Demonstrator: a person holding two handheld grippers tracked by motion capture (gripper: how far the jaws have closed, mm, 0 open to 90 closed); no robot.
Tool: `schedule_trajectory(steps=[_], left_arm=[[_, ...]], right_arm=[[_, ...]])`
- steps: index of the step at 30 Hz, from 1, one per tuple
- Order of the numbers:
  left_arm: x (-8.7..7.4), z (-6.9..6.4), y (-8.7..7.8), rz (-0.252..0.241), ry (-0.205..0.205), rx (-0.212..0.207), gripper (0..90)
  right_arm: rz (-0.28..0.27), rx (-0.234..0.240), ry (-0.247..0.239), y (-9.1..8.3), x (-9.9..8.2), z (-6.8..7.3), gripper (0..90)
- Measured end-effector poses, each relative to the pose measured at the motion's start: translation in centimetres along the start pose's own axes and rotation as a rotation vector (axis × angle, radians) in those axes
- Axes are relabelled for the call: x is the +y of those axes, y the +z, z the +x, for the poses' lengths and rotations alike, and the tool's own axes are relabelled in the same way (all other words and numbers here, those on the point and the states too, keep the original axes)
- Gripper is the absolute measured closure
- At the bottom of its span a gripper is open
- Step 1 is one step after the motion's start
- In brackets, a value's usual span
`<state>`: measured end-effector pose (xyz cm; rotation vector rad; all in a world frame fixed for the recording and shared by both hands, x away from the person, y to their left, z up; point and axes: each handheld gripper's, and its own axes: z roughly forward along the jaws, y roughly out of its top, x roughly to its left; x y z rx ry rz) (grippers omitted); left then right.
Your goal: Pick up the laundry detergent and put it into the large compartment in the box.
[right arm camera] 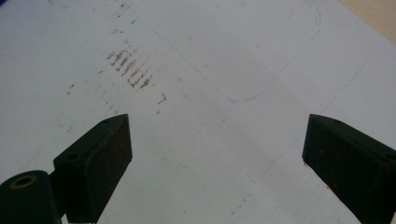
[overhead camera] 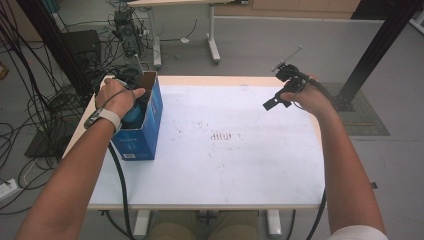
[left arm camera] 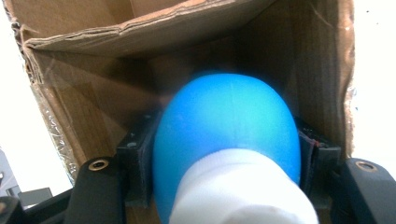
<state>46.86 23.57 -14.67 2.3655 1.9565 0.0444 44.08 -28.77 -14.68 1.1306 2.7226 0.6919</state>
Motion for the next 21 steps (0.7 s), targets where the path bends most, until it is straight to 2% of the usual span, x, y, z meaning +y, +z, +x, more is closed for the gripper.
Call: schedule_trajectory(steps=[7, 21], left_arm=[[0.08, -0.35, 0.11, 0.003, 0.006, 0.024, 28.1], [0.09, -0.38, -0.59, 0.009, 0.018, 0.021, 26.9]], right_arm=[[0.000, 0.001, 0.001, 0.08, -0.13, -0.07, 8.2], [0.000, 0.003, -0.002, 0.09, -0.07, 0.04, 8.3]])
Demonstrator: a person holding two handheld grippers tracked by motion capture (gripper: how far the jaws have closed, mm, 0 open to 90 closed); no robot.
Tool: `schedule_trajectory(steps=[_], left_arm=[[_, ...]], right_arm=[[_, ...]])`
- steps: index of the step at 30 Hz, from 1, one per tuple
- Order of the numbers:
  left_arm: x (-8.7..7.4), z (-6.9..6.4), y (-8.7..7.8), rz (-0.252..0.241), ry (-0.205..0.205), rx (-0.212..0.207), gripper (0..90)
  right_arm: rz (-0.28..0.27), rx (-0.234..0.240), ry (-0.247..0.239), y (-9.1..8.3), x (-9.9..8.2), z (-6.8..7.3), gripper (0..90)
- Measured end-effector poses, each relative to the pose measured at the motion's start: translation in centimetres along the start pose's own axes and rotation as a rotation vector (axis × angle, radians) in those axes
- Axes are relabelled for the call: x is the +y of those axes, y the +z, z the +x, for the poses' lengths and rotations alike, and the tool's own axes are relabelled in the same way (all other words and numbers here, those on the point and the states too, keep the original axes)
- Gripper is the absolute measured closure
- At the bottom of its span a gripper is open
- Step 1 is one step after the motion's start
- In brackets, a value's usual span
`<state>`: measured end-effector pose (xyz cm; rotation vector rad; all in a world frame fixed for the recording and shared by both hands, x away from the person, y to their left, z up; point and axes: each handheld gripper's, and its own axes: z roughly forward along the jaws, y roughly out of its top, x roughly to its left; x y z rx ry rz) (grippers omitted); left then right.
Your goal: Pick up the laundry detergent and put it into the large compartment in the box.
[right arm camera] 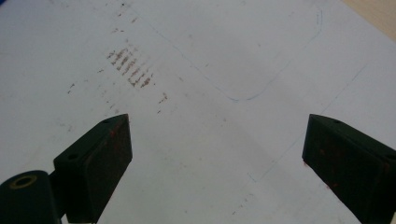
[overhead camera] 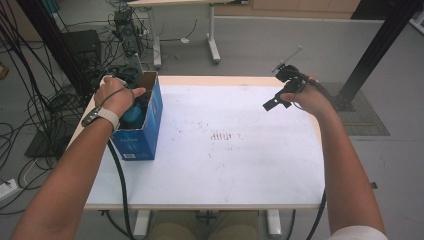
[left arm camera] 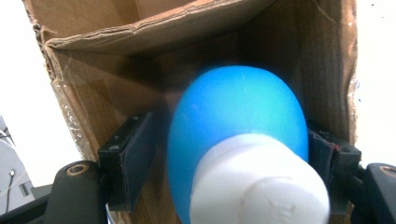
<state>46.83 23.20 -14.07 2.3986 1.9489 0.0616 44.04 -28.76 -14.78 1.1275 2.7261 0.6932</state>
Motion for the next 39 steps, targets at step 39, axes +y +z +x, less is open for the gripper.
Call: schedule_trajectory(steps=[39], left_arm=[[-1.1, -0.4, -6.7, -0.071, 0.050, -0.052, 7.7]], right_arm=[[-0.010, -0.008, -0.010, -1.0, -0.2, 0.7, 8.3]])
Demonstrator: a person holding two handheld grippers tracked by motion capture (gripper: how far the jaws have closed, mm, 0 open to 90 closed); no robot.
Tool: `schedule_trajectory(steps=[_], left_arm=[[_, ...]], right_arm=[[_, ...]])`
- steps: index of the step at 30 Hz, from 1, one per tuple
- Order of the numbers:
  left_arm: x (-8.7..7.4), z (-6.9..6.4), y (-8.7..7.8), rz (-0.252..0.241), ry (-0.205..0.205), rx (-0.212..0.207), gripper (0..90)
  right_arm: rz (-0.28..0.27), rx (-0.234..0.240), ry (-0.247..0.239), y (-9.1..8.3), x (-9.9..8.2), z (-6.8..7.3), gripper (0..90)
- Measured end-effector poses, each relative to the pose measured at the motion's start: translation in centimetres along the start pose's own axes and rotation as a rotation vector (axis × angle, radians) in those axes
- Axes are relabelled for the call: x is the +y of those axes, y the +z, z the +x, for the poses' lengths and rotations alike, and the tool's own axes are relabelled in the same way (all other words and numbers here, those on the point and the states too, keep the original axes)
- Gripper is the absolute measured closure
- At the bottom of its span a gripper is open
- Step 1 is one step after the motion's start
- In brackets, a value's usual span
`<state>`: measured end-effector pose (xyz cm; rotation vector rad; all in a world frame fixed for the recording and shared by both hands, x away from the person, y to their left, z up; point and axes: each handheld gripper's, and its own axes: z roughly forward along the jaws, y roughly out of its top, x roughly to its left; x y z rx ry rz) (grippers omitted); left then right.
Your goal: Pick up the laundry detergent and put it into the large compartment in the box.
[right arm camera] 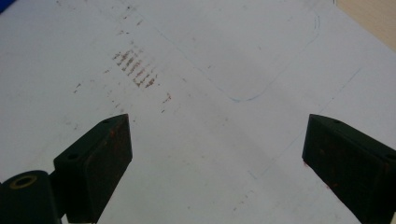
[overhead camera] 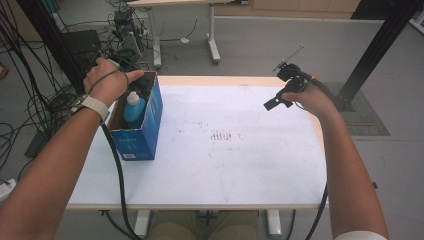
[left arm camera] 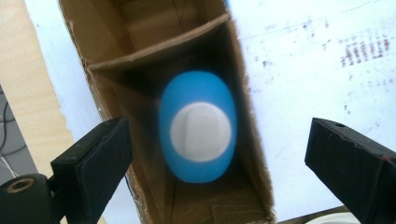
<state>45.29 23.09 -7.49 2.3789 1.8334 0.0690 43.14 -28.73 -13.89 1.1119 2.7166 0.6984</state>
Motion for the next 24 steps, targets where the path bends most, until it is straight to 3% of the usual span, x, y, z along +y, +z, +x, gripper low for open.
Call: schedule_trajectory(steps=[6, 10, 12, 17, 20, 24], left_arm=[[0.1, -0.5, -2.0, -0.016, 0.079, -0.063, 4.9], [0.0, -1.5, -3.4, -0.043, 0.132, -0.068, 6.7], [-0.1, -1.7, -4.1, -0.056, 0.169, -0.093, 6.8], [0.0, -3.2, -5.4, -0.069, 0.281, -0.103, 6.9], [0.1, -4.0, -5.9, -0.066, 0.326, -0.109, 6.4], [0.4, -5.9, -6.4, -0.041, 0.430, -0.097, 6.4]], right_arm=[[0.001, 0.001, -0.003, 0.0, 0.2, 0.1, 8.3], [0.002, -0.001, -0.006, -0.1, 0.2, 0.2, 8.3], [0.004, -0.001, -0.006, -0.2, 0.3, 0.2, 8.3], [0.008, -0.004, -0.001, -0.3, 0.3, 0.2, 8.3], [0.006, -0.004, -0.002, -0.4, 0.3, 0.2, 8.3], [0.010, -0.004, -0.001, -0.5, 0.4, 0.3, 8.3]])
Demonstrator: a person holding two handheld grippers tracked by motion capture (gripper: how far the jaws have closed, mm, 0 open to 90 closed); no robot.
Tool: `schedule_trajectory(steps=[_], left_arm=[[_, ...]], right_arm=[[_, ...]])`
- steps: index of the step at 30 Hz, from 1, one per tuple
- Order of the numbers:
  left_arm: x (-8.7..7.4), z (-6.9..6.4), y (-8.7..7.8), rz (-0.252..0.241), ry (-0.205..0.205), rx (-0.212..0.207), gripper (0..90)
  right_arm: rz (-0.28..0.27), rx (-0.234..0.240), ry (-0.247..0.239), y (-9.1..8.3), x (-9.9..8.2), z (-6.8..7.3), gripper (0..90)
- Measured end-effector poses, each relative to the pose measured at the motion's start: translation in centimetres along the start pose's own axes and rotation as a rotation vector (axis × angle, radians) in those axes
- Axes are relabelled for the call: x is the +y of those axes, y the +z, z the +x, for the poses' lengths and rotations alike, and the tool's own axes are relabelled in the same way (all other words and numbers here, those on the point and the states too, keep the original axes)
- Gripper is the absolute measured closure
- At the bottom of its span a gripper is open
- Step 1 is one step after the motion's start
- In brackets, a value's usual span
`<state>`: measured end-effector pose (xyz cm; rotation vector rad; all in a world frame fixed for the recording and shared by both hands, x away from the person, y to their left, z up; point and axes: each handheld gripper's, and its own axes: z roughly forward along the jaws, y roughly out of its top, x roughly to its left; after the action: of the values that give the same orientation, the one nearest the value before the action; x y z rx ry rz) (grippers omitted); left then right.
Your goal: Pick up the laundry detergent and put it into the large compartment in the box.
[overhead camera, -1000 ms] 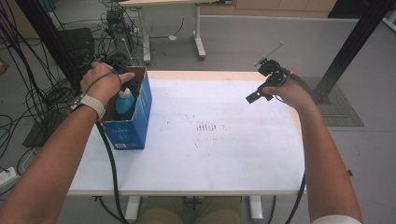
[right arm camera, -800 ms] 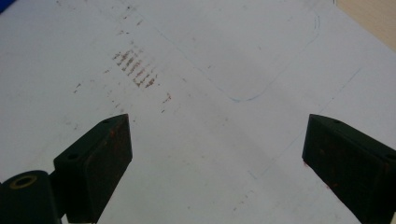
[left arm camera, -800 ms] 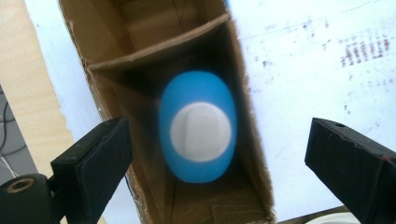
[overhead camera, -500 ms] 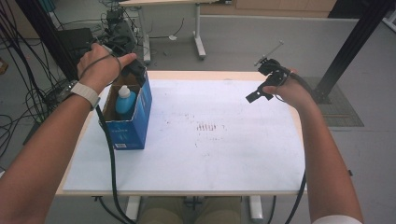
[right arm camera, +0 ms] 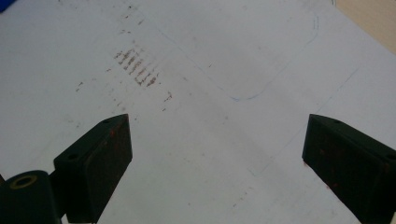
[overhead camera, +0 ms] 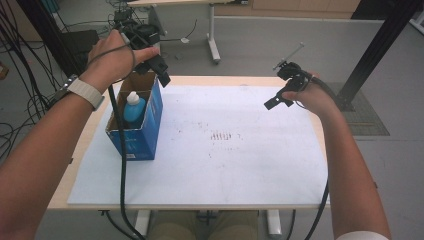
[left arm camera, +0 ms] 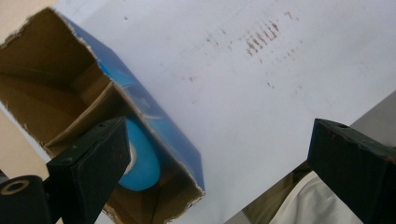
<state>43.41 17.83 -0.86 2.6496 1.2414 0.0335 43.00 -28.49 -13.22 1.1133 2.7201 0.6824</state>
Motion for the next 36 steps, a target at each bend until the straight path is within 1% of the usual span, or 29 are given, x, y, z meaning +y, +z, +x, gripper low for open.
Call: schedule_trajectory(steps=[2, 6, 11, 15, 18, 20, 21, 25, 27, 28, 30, 34, 36], left_arm=[[0.4, -0.7, -0.1, 0.003, 0.043, -0.002, 6.6], [1.4, -1.8, 0.1, 0.034, 0.121, -0.008, 6.5], [1.9, -2.3, 0.5, 0.035, 0.179, -0.025, 6.5], [2.3, -2.6, 0.9, 0.030, 0.257, -0.047, 6.4], [2.8, -3.0, 1.2, 0.040, 0.298, -0.063, 6.4], [3.0, -3.3, 1.3, 0.040, 0.319, -0.065, 6.3], [3.1, -3.4, 1.4, 0.043, 0.337, -0.071, 6.3], [3.5, -3.8, 1.9, 0.051, 0.380, -0.083, 6.3], [3.6, -4.0, 2.1, 0.057, 0.400, -0.083, 6.2], [3.7, -4.2, 2.3, 0.057, 0.406, -0.076, 6.3], [3.6, -4.4, 2.4, 0.047, 0.427, -0.080, 6.3], [3.4, -4.8, 2.7, 0.020, 0.481, -0.084, 6.4], [3.4, -4.9, 2.9, 0.015, 0.503, -0.089, 6.4]], right_arm=[[0.001, 0.000, 0.002, 0.0, 0.0, 0.0, 8.3], [0.003, -0.001, 0.001, -0.1, -0.1, 0.1, 8.3], [-0.004, 0.001, -0.001, -0.2, -0.2, 0.1, 8.3], [-0.004, 0.000, 0.002, -0.3, -0.3, 0.1, 8.3], [-0.009, 0.002, 0.005, -0.3, -0.4, 0.1, 8.3], [-0.007, 0.001, 0.007, -0.4, -0.4, 0.1, 8.3], [-0.007, 0.001, 0.007, -0.4, -0.4, 0.1, 8.3], [-0.010, 0.002, 0.009, -0.4, -0.6, 0.1, 8.2], [-0.010, 0.004, 0.008, -0.4, -0.6, 0.1, 8.2], [-0.013, 0.004, 0.005, -0.4, -0.7, 0.1, 8.3], [-0.013, 0.004, 0.007, -0.3, -0.8, 0.1, 8.3], [-0.014, 0.004, 0.009, -0.4, -0.8, 0.2, 8.2], [-0.017, 0.000, 0.009, -0.5, -0.9, 0.2, 8.2]])
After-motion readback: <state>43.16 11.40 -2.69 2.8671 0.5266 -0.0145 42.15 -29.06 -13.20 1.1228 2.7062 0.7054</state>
